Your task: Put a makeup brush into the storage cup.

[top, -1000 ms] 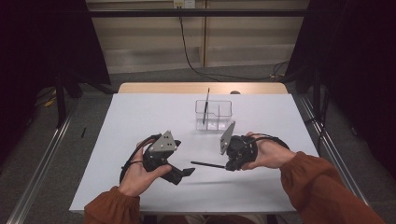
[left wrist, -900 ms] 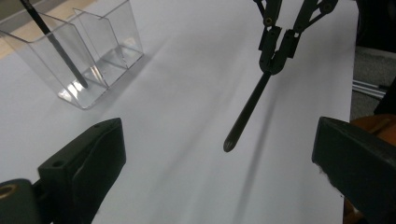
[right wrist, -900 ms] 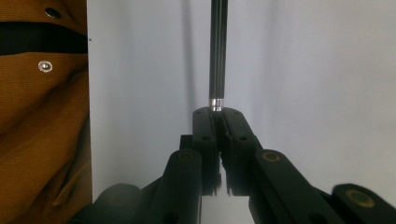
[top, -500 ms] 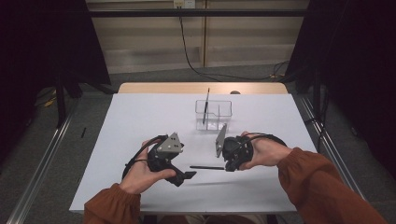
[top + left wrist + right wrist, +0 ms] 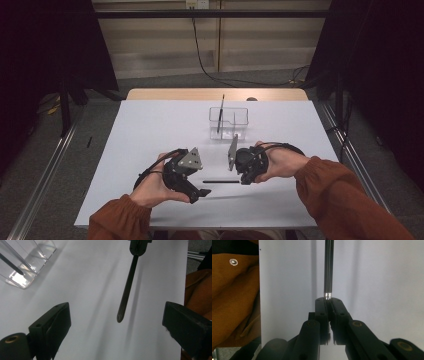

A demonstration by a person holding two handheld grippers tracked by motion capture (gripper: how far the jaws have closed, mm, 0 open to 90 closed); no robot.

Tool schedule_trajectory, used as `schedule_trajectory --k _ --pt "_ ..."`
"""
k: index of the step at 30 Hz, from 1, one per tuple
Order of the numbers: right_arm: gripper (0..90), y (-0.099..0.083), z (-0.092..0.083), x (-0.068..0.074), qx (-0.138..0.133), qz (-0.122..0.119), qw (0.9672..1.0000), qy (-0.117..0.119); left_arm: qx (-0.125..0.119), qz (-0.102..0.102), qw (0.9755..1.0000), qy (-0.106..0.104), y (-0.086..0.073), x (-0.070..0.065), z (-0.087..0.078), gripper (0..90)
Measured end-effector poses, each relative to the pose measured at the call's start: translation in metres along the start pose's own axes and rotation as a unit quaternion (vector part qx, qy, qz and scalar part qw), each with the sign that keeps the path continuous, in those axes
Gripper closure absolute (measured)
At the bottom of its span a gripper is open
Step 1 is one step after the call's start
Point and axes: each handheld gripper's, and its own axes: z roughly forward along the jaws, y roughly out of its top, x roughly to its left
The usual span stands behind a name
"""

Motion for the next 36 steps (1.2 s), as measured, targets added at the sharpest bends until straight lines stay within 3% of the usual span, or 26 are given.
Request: schedule_trajectory --k 7,12,15,18,25,31,36 --pt "84.5 0.003 0.002 0.001 0.006 -0.003 1.0 0.003 0.012 -0.004 0.9999 -0.01 0.004 0.002 0.001 21.4" --pt "84.5 0.004 0.002 0.0 0.002 -0.007 1.0 0.005 0.038 0.0 0.999 -0.022 0.008 0.001 0.005 31.4" --pt "84.5 0.005 0.002 0.001 0.003 -0.008 1.0 0.001 0.057 0.01 0.998 -0.024 0.011 0.001 0.008 33.1" --pt "84.5 0.004 0.002 0.0 -0.002 -0.008 1.0 0.0 0.064 0.007 0.9974 -0.031 0.012 0.002 0.011 33.4" --pt "84.5 0.006 0.002 0.001 -0.003 -0.01 0.9999 0.002 0.082 0.018 0.9956 -0.042 0.017 0.002 0.016 43.5" --pt "84.5 0.007 0.002 0.001 -0.011 -0.011 0.9999 0.002 0.091 0.027 0.9946 -0.044 0.02 0.0 0.019 59.2" --pt "84.5 0.006 0.002 0.002 -0.014 -0.012 0.9998 0.001 0.078 0.023 0.9963 -0.029 0.021 -0.001 0.02 68.9"
